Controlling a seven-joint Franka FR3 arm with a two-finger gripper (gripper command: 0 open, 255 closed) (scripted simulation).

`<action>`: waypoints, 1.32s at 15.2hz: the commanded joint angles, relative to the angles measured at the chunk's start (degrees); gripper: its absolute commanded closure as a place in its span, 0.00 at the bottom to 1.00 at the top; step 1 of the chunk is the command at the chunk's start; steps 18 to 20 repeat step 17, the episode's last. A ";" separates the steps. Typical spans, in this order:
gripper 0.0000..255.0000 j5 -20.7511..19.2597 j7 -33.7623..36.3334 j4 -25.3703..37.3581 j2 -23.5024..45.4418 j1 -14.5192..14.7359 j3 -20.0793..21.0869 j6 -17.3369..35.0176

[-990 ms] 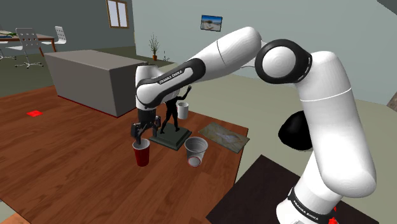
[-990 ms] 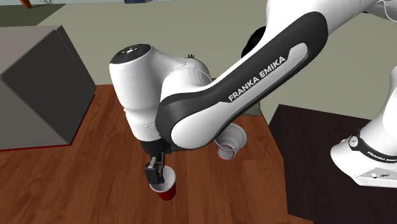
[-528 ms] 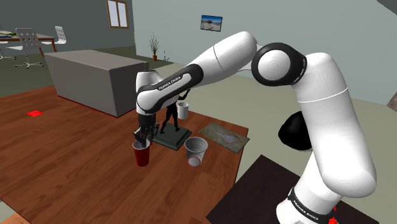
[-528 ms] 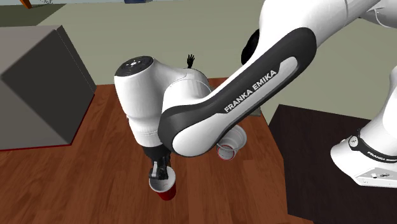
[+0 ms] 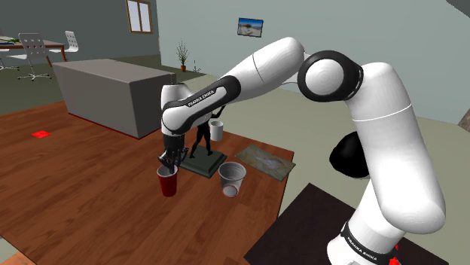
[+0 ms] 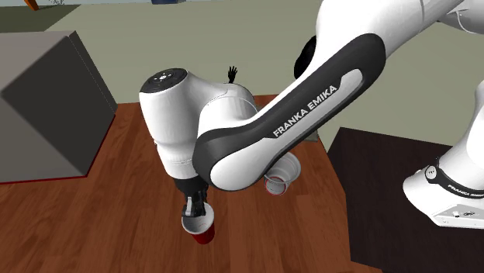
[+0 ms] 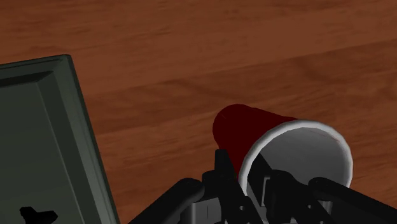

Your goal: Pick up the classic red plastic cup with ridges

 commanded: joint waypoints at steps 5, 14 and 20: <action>1.00 0.35 0.06 0.56 -2.10 -0.18 0.30 -2.71; 1.00 0.93 0.19 2.56 -5.41 -0.46 0.73 -7.97; 1.00 1.00 0.21 2.89 -5.79 -0.49 0.77 -8.66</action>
